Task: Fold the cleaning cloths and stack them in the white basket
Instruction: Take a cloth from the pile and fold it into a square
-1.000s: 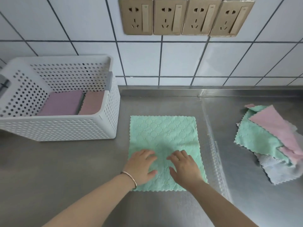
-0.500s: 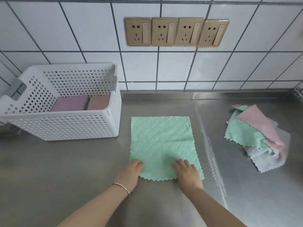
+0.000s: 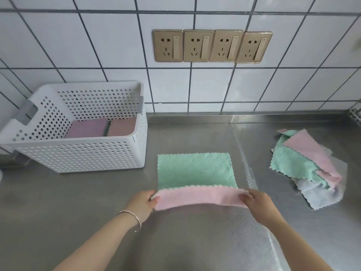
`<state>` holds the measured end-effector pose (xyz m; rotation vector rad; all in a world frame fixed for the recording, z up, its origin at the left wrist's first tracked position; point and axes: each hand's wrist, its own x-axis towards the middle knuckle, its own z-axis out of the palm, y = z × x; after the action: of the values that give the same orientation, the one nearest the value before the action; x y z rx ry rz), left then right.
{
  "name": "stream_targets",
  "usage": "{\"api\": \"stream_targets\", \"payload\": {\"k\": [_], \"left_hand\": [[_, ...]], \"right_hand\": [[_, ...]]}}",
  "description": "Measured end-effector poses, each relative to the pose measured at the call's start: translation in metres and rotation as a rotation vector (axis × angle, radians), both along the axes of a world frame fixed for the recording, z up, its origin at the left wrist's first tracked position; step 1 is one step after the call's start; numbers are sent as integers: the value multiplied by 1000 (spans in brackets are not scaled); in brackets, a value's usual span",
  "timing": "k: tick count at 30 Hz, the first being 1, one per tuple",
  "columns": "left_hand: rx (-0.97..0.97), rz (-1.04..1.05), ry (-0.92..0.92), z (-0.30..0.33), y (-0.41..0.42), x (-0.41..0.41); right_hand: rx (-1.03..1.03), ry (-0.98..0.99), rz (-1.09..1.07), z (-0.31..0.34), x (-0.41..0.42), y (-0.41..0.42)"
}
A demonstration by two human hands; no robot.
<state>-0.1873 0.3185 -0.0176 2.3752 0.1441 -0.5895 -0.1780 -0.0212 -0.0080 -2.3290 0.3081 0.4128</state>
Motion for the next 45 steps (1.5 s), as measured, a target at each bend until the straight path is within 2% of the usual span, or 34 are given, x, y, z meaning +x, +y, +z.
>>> {"api": "stream_targets", "payload": {"k": [4,6,9,14,18,25,39,42,43,45], "left_hand": [[90,-170,241,1,7,-13],[123,-238,283,3,8,-15],[70,-187,310,6,9,-10],[-154,175,230,-1,9,13],[-164,347,190,-21,10,27],[55,375,120,-28,-3,45],[239,358,176,-39,-8,59],[273,436,132,-39,-10,54],[298,483,84,-39,-11,50],[339,566,-133,-40,-15,43]], "right_hand": [[-108,242,207,-1,-8,-6],[-142,309,287,-7,-8,-10],[-118,327,295,-8,0,-12],[18,222,178,1,30,3],[21,106,56,-10,52,14],[-165,51,-5,-28,71,28],[-171,50,-84,-50,79,32],[-65,-79,-258,-52,70,37],[-112,-182,-280,-53,65,38],[-322,-388,-168,-56,56,42]]}}
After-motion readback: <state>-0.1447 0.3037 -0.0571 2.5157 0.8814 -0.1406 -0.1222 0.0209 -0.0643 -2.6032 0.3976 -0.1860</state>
